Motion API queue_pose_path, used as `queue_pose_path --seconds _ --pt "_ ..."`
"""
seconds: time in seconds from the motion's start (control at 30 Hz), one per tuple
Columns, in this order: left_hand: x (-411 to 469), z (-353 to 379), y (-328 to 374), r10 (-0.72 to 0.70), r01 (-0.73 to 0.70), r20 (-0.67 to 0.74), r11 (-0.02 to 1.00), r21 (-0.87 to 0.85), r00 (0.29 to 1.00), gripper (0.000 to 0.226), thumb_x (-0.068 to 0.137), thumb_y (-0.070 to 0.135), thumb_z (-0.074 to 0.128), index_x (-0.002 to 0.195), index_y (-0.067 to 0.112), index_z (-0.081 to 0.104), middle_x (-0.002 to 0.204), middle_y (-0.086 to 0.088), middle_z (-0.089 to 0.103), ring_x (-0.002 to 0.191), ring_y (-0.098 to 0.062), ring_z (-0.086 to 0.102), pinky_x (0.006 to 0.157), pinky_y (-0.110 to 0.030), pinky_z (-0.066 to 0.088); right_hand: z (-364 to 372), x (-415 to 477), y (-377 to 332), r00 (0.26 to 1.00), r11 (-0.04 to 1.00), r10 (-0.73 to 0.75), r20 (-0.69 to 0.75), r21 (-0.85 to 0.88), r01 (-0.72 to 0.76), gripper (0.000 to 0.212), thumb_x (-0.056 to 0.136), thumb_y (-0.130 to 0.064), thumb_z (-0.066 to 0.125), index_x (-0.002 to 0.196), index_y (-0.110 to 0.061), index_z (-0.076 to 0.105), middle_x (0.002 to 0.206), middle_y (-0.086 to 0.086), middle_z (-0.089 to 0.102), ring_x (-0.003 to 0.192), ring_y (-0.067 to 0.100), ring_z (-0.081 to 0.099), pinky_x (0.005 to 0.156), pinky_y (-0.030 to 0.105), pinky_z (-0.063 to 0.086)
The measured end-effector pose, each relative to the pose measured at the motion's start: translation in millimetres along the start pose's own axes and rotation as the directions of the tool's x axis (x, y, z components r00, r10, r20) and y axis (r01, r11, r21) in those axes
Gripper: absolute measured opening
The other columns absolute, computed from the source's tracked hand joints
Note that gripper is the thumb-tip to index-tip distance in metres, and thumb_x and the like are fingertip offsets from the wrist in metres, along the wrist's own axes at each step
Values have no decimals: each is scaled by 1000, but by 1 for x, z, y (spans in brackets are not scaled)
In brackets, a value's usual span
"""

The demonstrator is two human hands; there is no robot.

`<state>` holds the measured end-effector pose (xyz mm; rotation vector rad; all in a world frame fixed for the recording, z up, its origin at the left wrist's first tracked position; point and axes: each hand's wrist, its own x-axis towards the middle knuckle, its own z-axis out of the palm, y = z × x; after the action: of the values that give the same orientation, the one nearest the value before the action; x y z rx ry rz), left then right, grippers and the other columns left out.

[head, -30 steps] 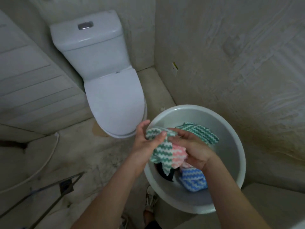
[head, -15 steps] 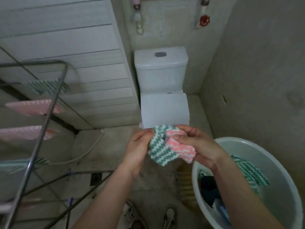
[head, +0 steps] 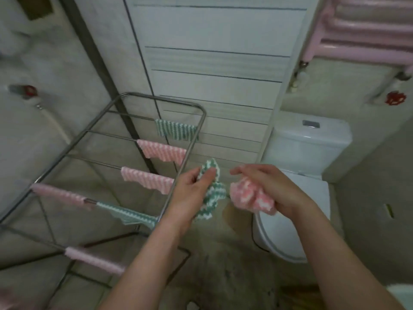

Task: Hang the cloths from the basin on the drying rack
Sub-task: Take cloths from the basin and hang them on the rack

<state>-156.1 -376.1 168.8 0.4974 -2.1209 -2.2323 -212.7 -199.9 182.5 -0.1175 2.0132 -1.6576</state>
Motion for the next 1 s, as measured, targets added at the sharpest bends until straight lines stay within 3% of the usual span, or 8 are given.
queue_pose_path --seconds 0.13,0.23,0.33,0.43,0.6,0.8,0.93,1.0 --pt "9 -54 13 74 -95 128 981 169 989 25 91 30 58 77 13 68 66 -8 59 63 -18 51 61 -33 38 54 38 -32 957 990 -106 272 -65 128 31 87 -22 65 116 -14 68 109 3 73 103 12 68 89 21 52" --pt "14 -88 20 90 -136 159 941 310 983 29 94 17 56 66 17 63 54 13 48 51 -3 41 54 -24 30 80 59 -52 943 954 -197 269 -167 247 15 86 -5 66 99 -9 74 95 8 75 87 12 69 78 20 54" --pt "22 -126 21 112 -169 158 895 414 981 19 94 13 54 87 19 70 70 1 62 63 -7 50 63 -24 37 99 82 -71 925 885 -274 264 -308 350 16 81 -7 72 81 -23 73 78 -7 72 76 4 65 77 22 51" --pt "30 -157 19 164 -158 38 831 533 986 23 93 10 55 100 24 72 71 7 68 59 9 52 60 -11 40 119 106 -91 886 780 -348 306 -430 455 17 75 -9 77 72 -21 65 69 -8 63 64 2 57 67 21 47" --pt "45 -187 25 280 -125 -285 878 461 917 22 88 16 63 75 33 65 54 24 58 52 8 48 53 -15 35 147 152 -118 802 560 -421 424 -574 598 30 70 -25 78 62 -19 50 68 -1 59 59 15 53 62 30 44" --pt "68 -226 37 286 -43 -459 881 471 841 11 87 20 66 82 30 67 73 10 67 65 -1 55 65 -23 42 181 225 -145 752 722 -293 591 -379 579 33 68 -33 70 71 -5 54 57 7 48 52 14 42 54 31 32" --pt "64 -257 32 240 57 -577 892 449 781 19 86 10 65 86 28 66 80 4 67 70 -14 60 73 -33 48 212 254 -155 592 701 -210 778 -302 646 9 84 -13 70 83 -19 63 54 6 42 52 20 40 54 27 32" --pt "56 -266 32 252 63 -672 911 408 696 16 86 12 66 79 27 66 70 6 64 63 -11 56 68 -30 46 227 258 -159 533 674 -192 824 -283 682 15 87 -16 66 93 -30 68 64 18 62 61 33 60 58 30 42"
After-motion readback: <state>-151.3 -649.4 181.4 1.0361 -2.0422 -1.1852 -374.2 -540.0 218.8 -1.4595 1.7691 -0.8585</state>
